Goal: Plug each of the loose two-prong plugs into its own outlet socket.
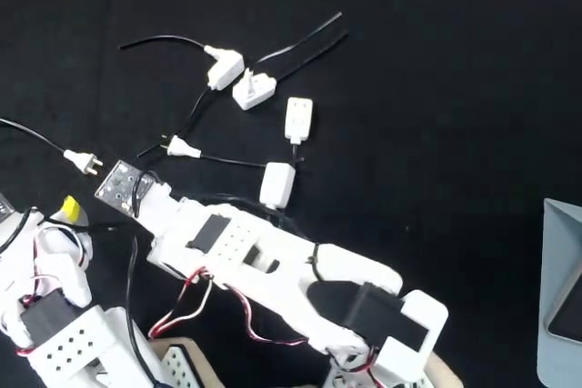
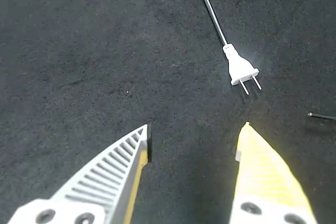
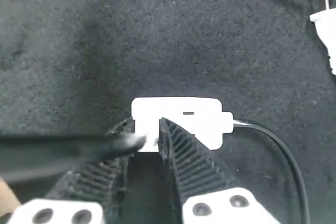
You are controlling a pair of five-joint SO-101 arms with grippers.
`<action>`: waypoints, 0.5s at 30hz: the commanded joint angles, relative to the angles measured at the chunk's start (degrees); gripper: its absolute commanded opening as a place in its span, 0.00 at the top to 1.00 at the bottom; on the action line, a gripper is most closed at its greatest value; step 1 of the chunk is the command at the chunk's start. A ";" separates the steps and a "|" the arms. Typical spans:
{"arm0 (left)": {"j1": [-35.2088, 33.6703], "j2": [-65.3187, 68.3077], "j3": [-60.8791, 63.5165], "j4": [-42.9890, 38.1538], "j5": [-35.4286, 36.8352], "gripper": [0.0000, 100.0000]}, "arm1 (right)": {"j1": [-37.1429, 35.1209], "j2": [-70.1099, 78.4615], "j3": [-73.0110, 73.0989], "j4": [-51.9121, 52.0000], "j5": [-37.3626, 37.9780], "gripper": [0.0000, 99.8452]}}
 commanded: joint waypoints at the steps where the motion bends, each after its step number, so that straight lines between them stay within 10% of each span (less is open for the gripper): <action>1: -0.48 -0.35 -0.40 -0.88 0.26 0.73 | -0.44 2.86 0.40 0.18 0.44 0.99; 15: -0.57 -0.35 0.66 -1.14 0.26 0.73 | 6.33 -17.19 -0.22 0.18 12.66 0.99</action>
